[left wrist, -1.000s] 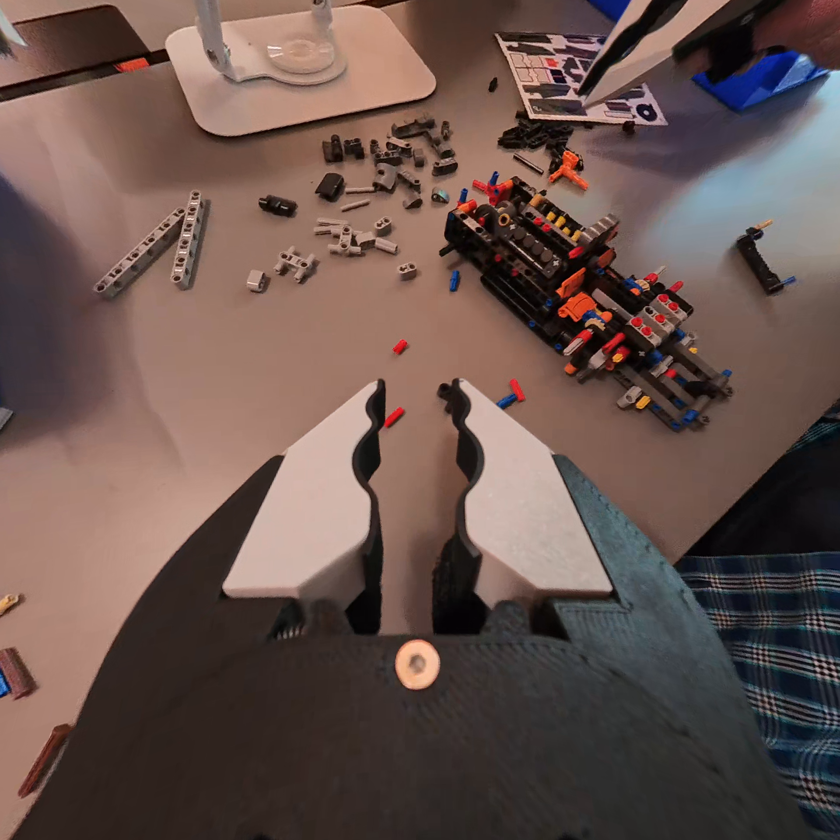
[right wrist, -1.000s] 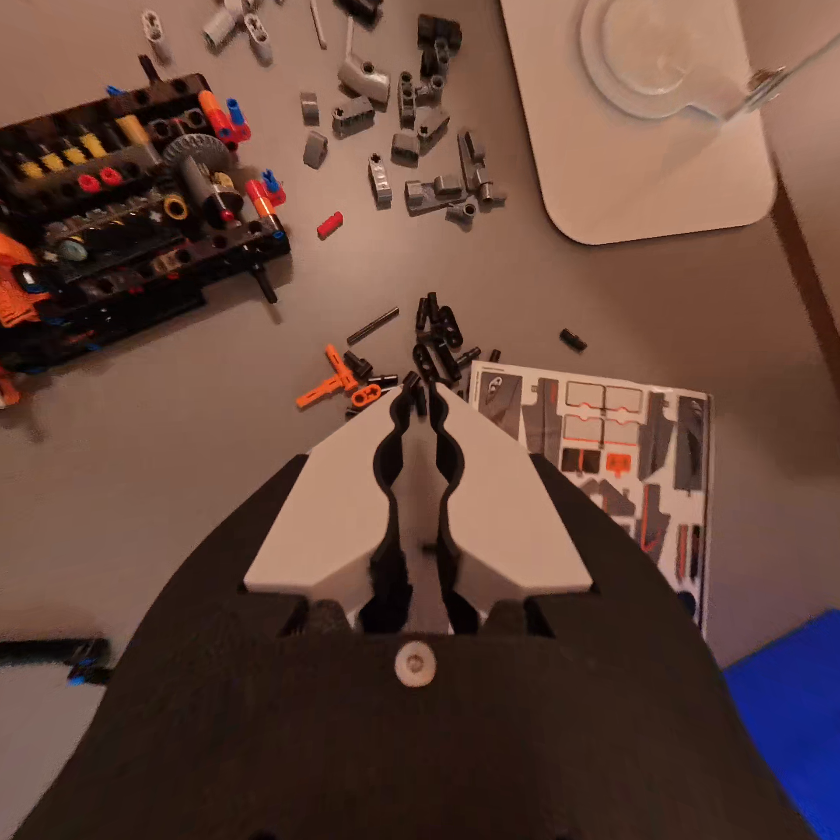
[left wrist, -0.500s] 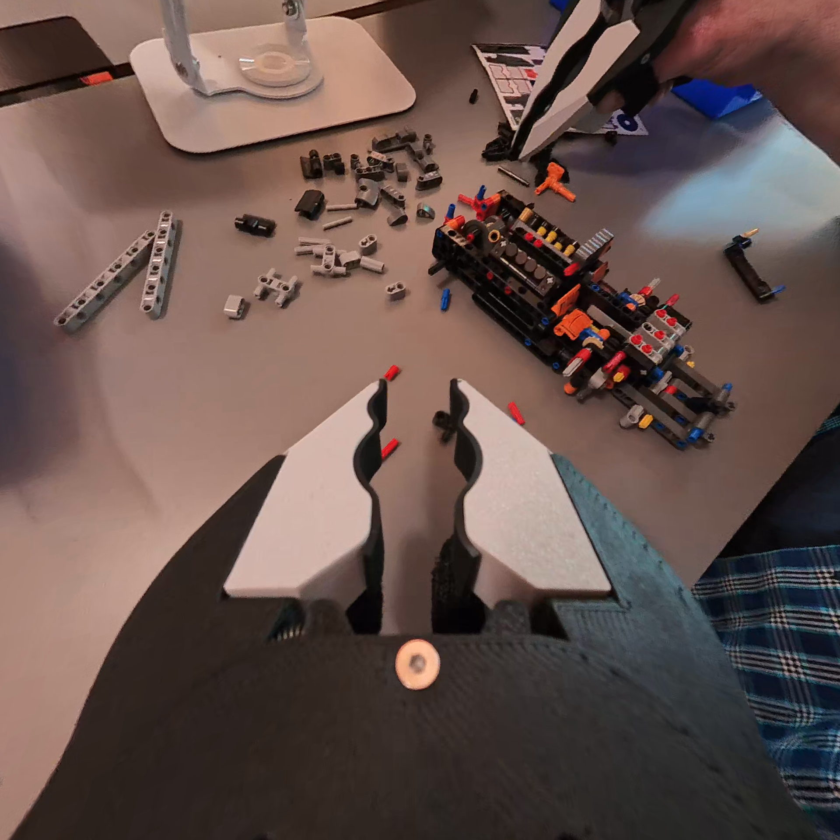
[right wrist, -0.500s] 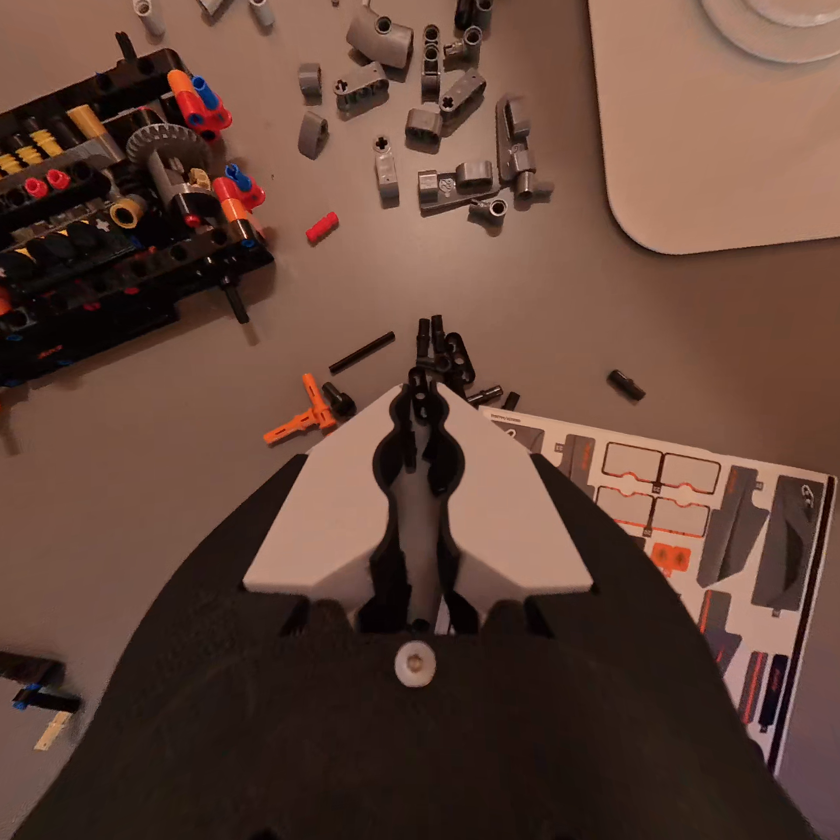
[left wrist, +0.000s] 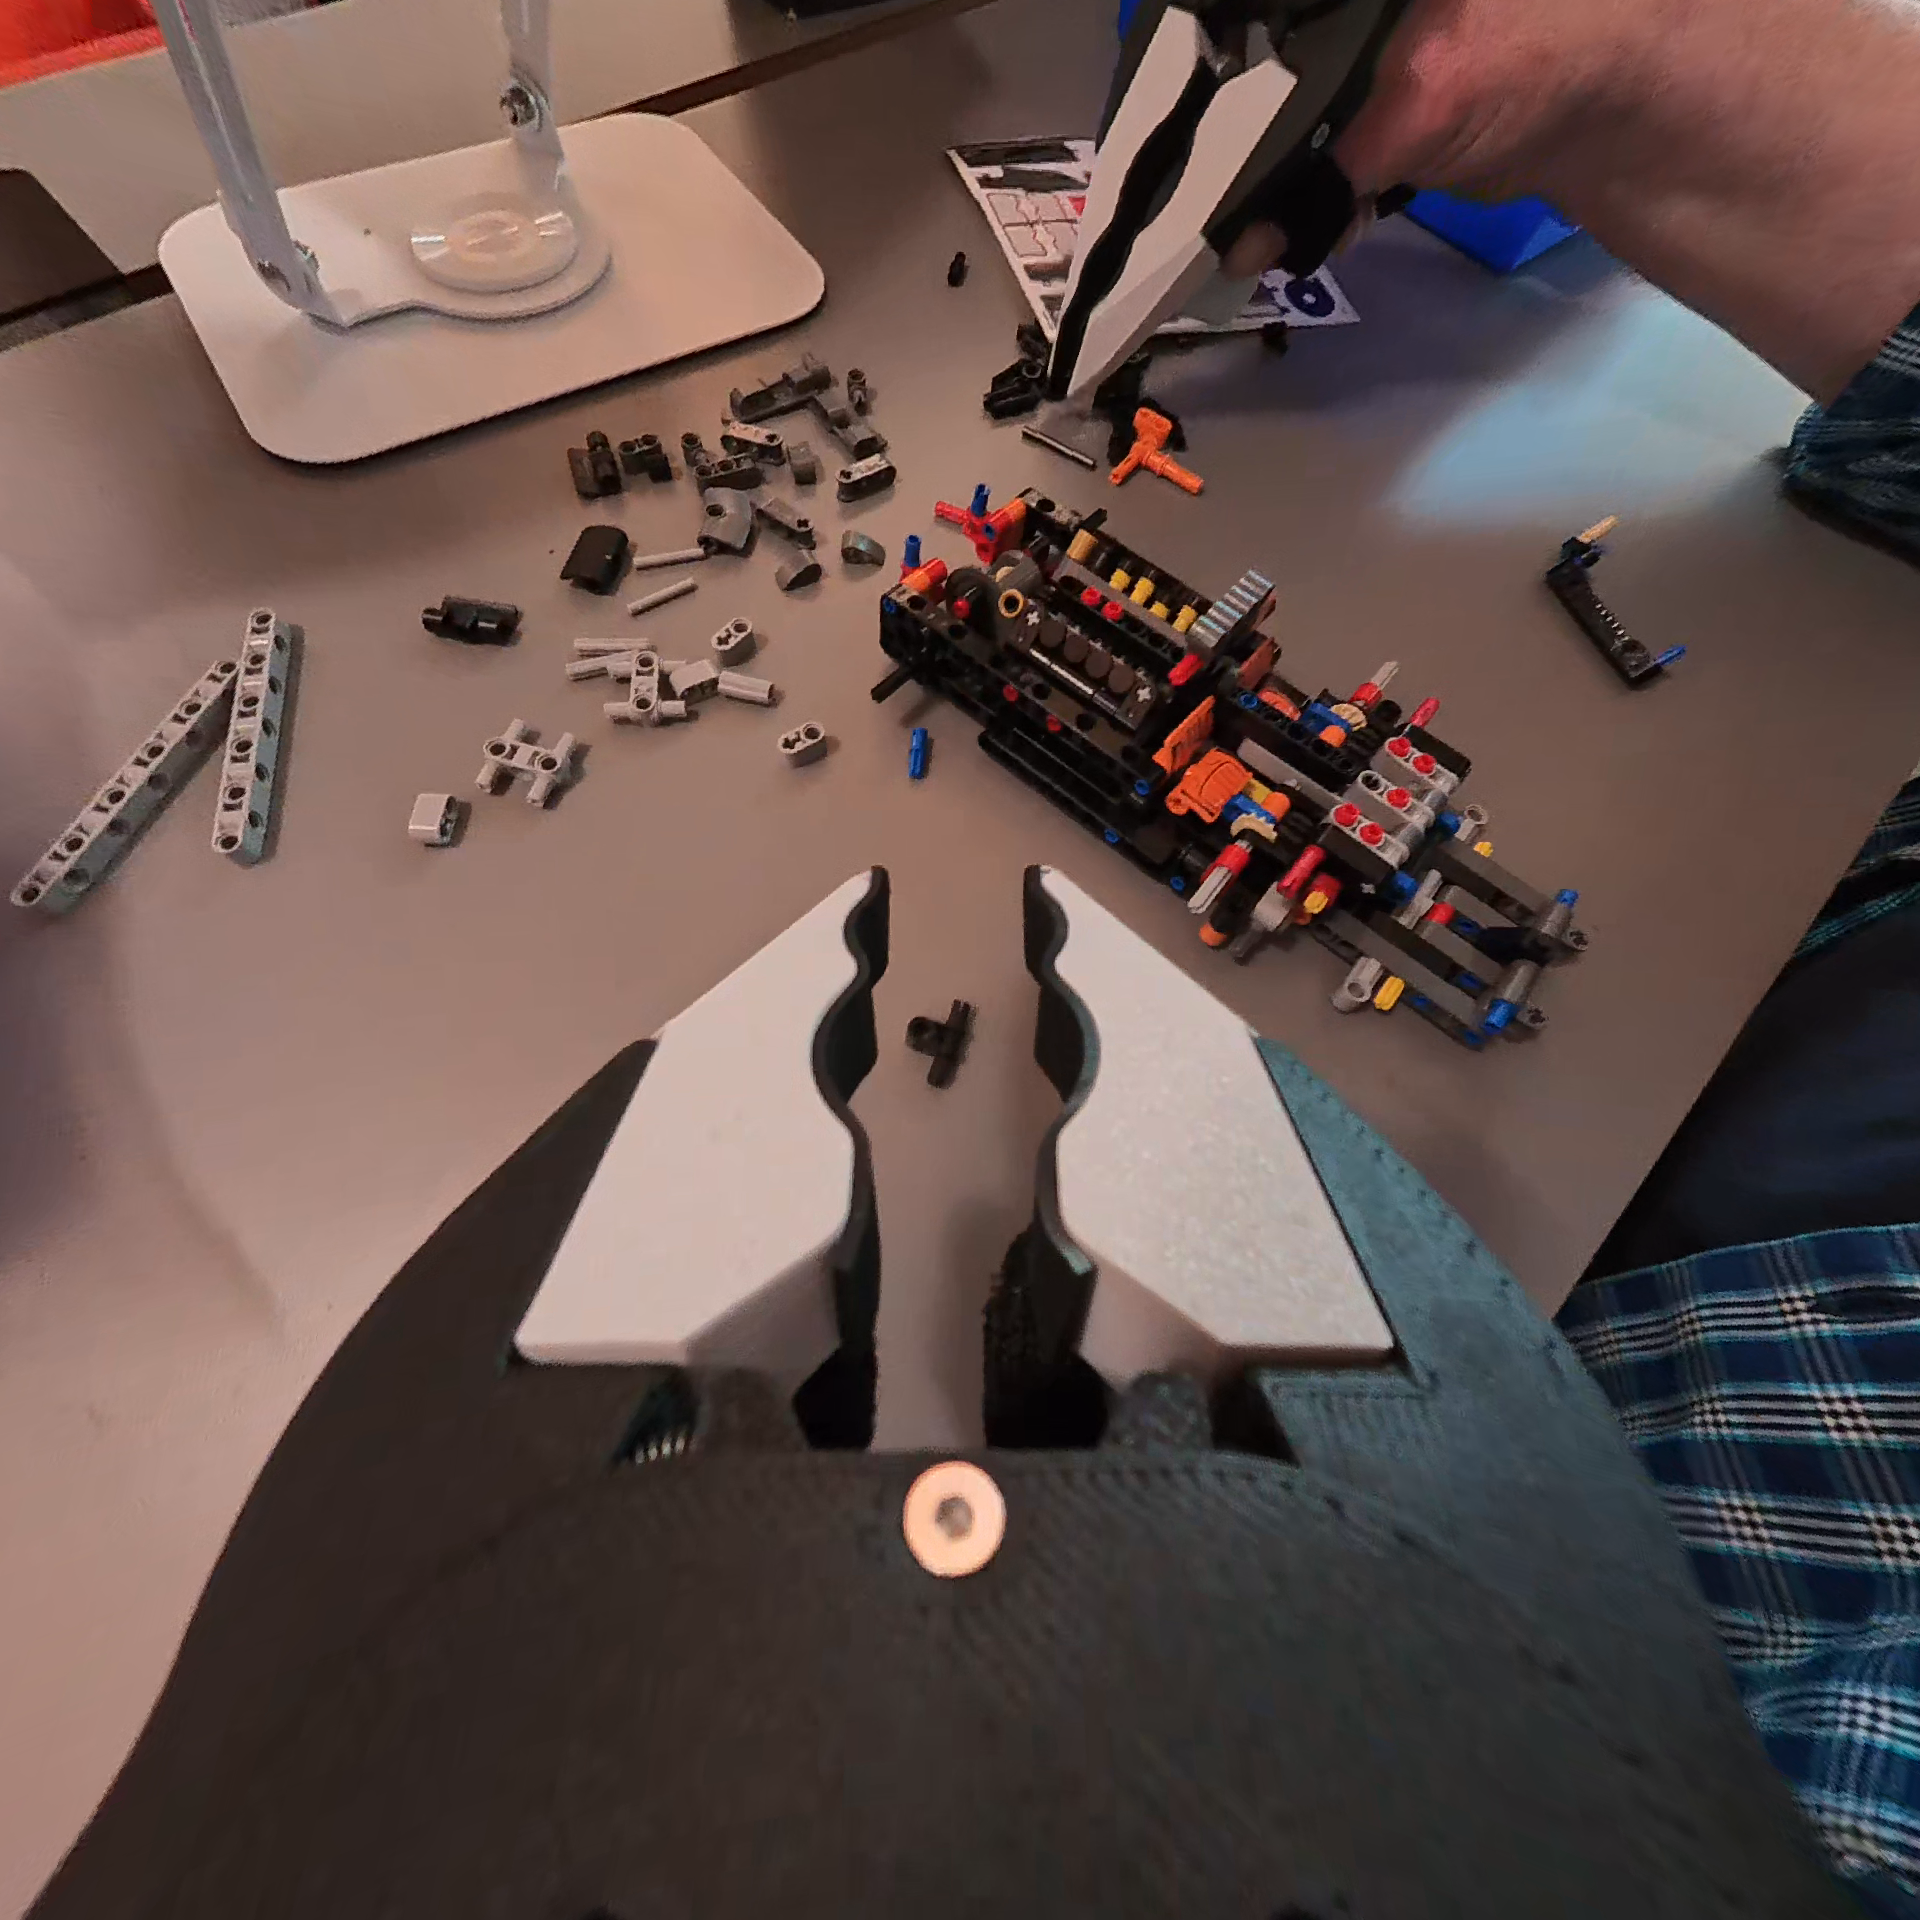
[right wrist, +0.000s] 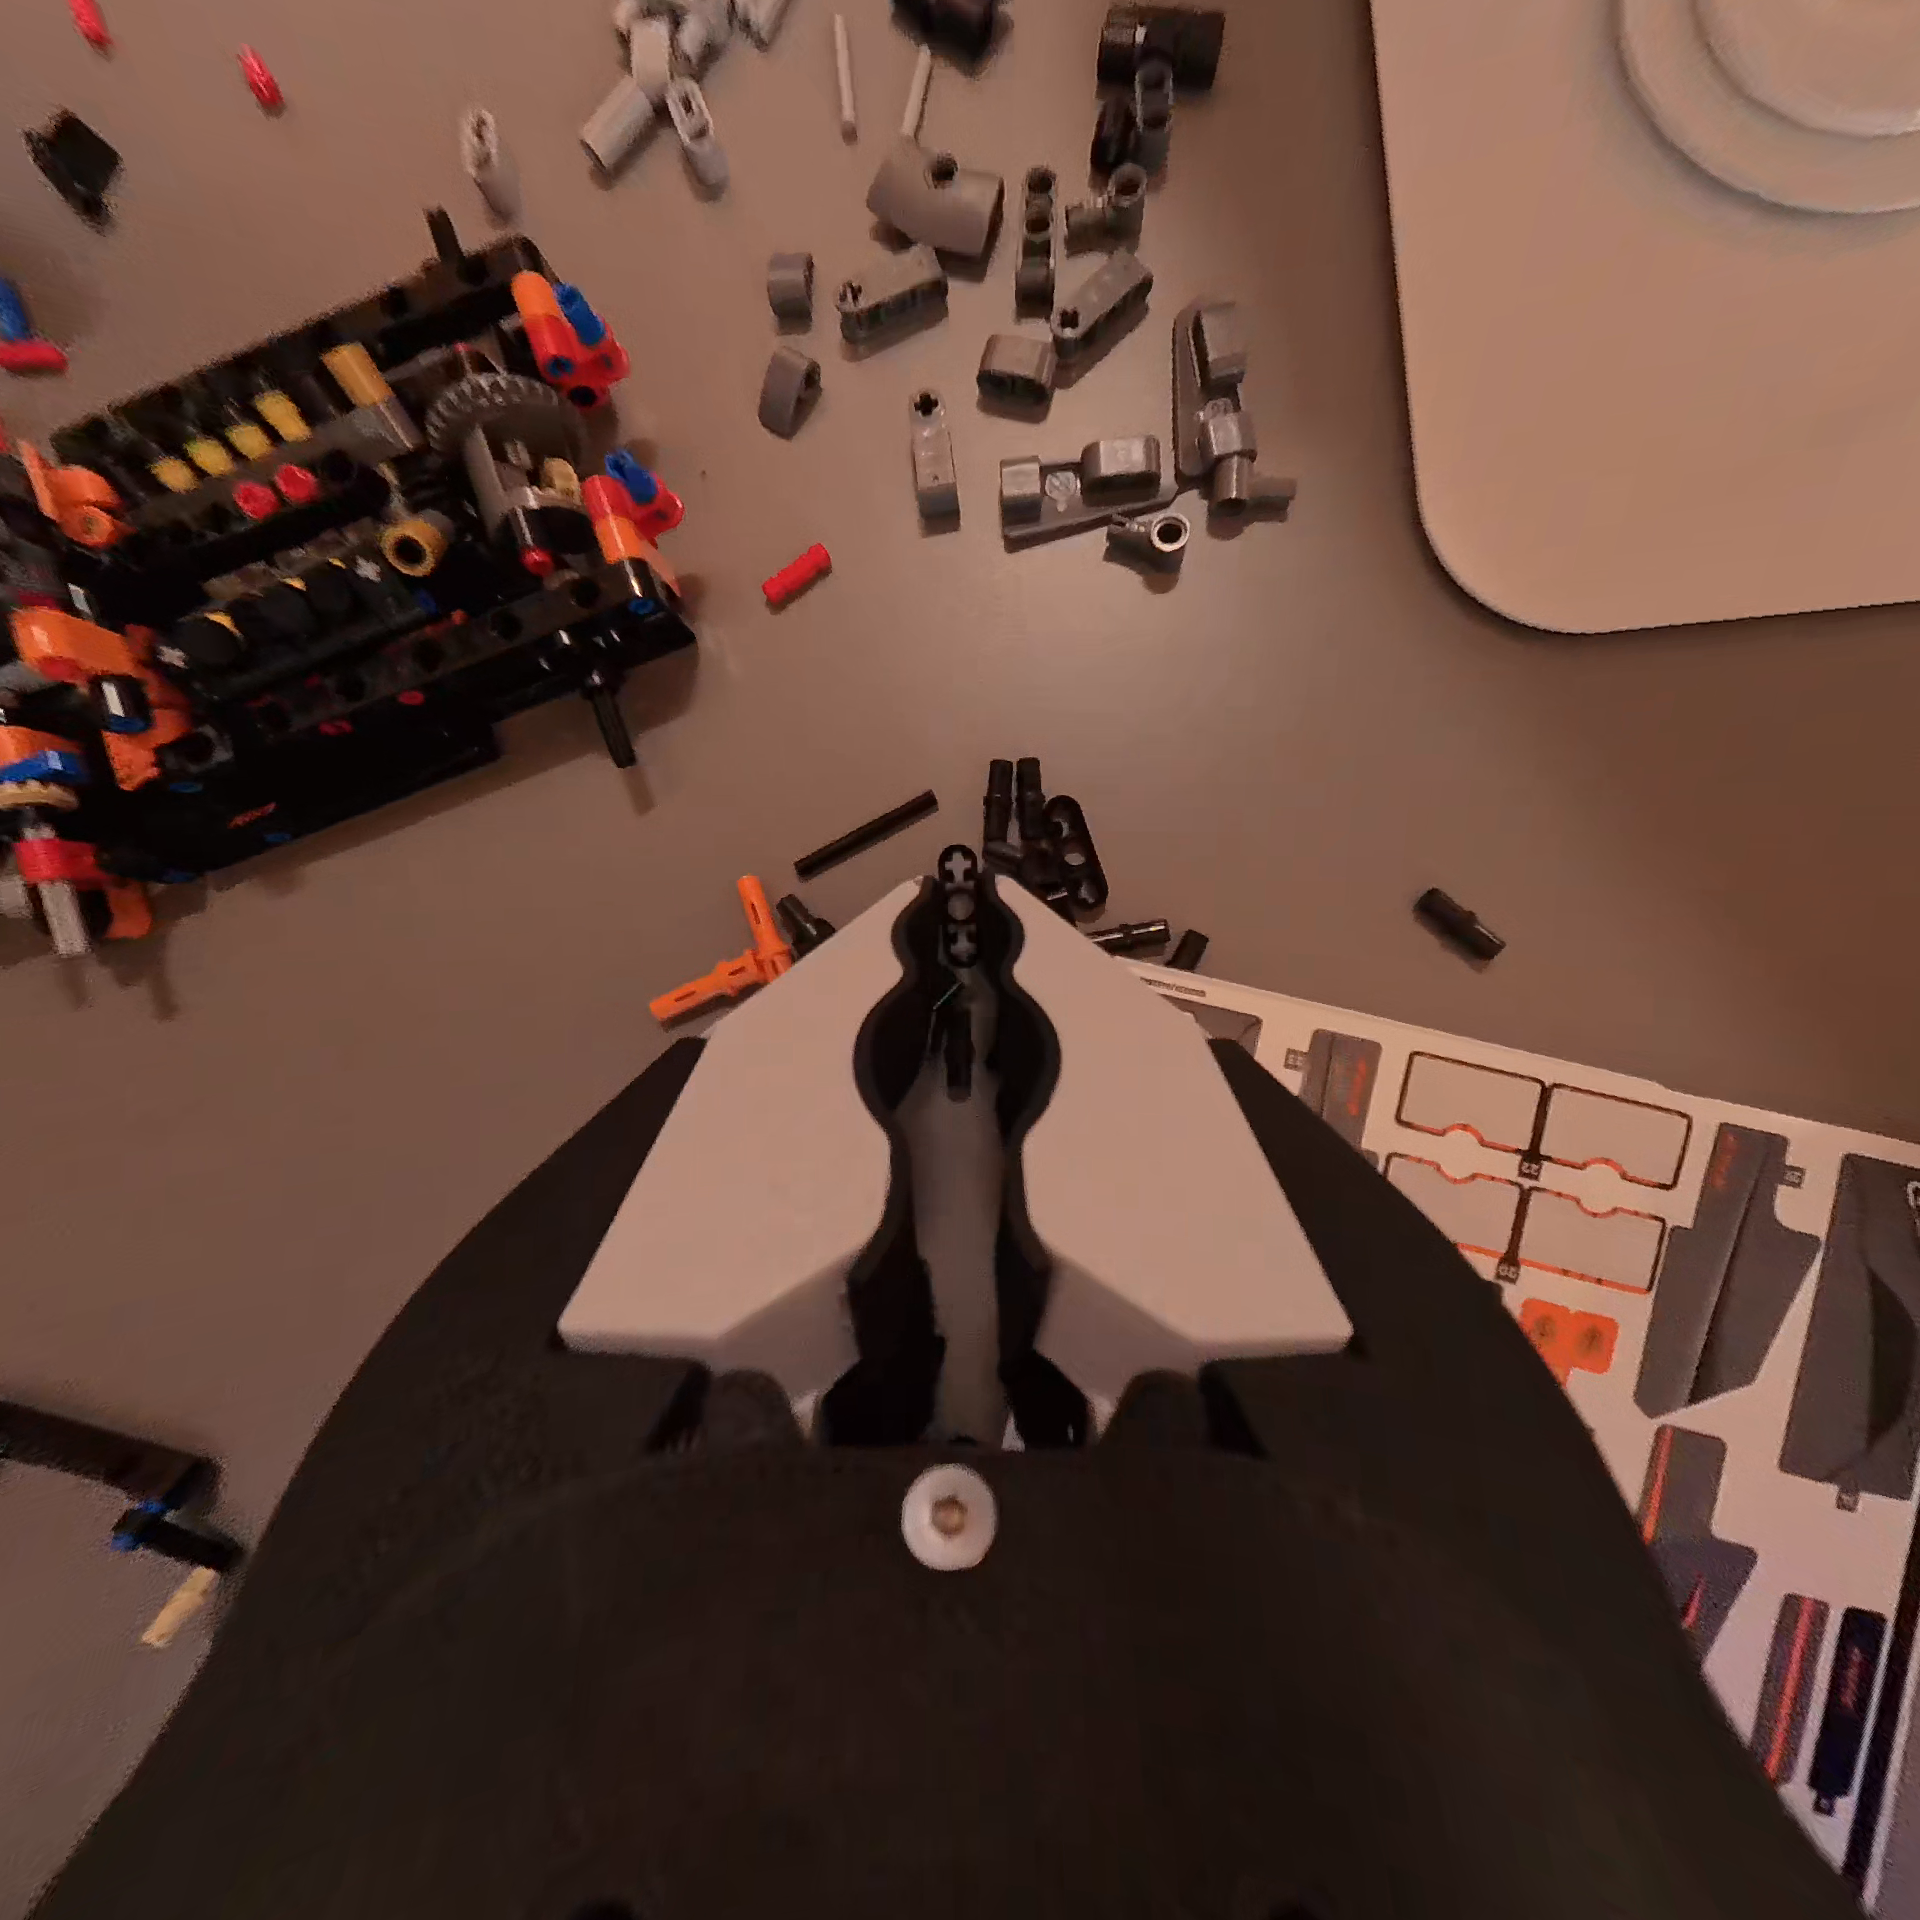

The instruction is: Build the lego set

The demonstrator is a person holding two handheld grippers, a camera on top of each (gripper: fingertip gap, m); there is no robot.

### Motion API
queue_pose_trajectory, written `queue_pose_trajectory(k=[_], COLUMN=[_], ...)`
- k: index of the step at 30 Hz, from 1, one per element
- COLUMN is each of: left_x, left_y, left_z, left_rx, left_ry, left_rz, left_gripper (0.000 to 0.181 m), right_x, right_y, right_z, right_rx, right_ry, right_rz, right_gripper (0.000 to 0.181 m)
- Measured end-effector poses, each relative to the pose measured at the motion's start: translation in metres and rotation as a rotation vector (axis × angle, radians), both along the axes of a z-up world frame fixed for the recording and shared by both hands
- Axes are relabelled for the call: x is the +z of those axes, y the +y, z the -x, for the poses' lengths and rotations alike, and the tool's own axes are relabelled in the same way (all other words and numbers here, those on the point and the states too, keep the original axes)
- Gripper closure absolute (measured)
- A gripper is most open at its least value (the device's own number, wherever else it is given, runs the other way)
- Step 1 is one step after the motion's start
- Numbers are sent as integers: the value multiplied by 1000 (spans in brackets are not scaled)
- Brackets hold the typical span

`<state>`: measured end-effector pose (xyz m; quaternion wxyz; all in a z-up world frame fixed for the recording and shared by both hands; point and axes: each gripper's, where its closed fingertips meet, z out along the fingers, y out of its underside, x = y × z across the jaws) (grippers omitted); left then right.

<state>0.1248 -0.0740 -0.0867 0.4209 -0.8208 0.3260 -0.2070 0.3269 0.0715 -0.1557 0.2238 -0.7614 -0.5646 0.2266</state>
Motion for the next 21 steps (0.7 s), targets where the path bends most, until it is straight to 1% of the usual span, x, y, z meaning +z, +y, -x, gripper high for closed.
queue_pose_trajectory(k=[3,5,9,12,14,16,18,21], left_x=[10,18,25,24,14,-6,-30,-56], left_y=[-5,-11,-27,-48,-66,-79,-86,-95], left_z=[-15,-38,-102,-161,-197,-222,-237,-250], left_rx=[-46,-117,-319,-503,-620,-687,-699,-676], left_ry=[-19,-31,-22,14,92,212,305,338], left_rz=[-11,-22,-26,-6,0,-2,48,140], left_gripper=[155,154,149,142,137,130,132,140], right_x=[17,37,77,96,99,97,89,68], right_y=[-6,-18,-56,-91,-115,-138,-162,-193], right_z=[-4,-9,-28,-48,-64,-78,-88,-97], right_rx=[-20,-25,-58,-95,-133,-172,-204,-244], right_ry=[43,80,163,217,239,262,287,305], right_rz=[-18,-41,-75,-90,-98,-89,-66,-20], right_gripper=[177,177,177,177,177,177,177,177])
